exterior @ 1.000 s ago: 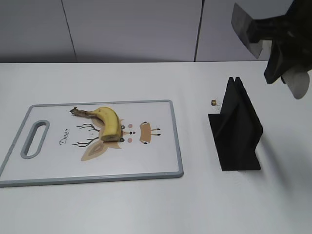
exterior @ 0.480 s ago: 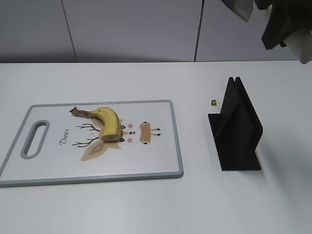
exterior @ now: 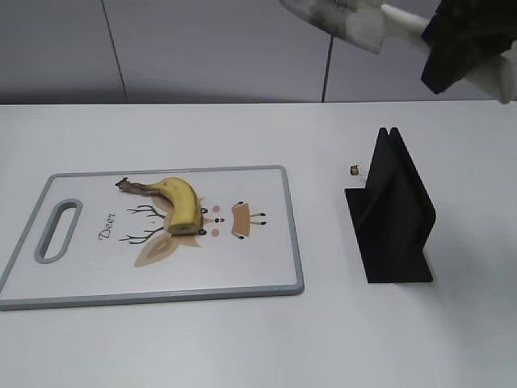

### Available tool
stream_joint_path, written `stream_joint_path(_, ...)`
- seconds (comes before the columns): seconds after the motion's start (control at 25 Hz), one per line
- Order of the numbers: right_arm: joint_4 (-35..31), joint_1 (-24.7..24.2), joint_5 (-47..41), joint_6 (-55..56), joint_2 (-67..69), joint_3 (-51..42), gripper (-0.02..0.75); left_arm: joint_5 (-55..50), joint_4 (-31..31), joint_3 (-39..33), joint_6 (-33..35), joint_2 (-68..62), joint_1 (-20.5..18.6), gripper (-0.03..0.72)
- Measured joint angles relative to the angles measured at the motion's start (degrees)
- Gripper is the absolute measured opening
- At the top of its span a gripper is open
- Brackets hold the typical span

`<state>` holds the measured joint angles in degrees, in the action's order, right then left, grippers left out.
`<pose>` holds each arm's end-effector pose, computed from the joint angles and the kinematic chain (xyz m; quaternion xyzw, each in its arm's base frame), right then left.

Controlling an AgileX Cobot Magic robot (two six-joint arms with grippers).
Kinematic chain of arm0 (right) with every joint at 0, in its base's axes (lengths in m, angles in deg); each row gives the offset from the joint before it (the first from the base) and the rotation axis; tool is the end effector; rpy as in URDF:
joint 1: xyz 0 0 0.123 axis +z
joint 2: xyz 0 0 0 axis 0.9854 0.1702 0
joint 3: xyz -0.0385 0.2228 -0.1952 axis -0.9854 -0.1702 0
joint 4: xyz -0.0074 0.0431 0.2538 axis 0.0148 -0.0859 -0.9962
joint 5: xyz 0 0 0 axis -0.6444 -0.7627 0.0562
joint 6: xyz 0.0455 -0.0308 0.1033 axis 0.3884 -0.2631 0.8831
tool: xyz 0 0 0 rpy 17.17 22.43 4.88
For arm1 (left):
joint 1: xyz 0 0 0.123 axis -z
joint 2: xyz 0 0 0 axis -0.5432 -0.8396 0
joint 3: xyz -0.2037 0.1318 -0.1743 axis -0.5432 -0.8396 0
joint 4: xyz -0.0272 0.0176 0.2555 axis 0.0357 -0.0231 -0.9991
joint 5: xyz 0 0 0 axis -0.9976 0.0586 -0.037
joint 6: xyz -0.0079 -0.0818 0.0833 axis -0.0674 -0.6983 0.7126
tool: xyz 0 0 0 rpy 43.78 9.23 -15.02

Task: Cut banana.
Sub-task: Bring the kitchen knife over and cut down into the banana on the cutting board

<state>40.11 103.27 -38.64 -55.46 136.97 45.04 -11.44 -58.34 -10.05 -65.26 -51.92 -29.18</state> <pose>0.3059 0.1303 0.3472 -0.3036 0.9321 0.0174 0.1969 0.0276 -0.0055 0.3025 0.0902 0.8462 0.0032 0.5251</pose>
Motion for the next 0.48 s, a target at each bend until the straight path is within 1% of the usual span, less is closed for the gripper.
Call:
stream_joint_path(0.12,0.00,0.00,0.00,-5.46,2.48,1.84,0.160,2.75,2.71,2.87,4.46,-7.12,0.00,0.655)
stream_joint_path(0.28,0.00,0.00,0.00,-11.41,5.33,5.68,0.160,5.99,7.62,7.94,12.58,-18.22,0.00,0.651)
stream_joint_path(0.48,-0.54,0.00,-0.07,-21.37,9.19,9.86,0.160,6.93,14.69,16.80,26.72,-32.71,0.00,0.640)
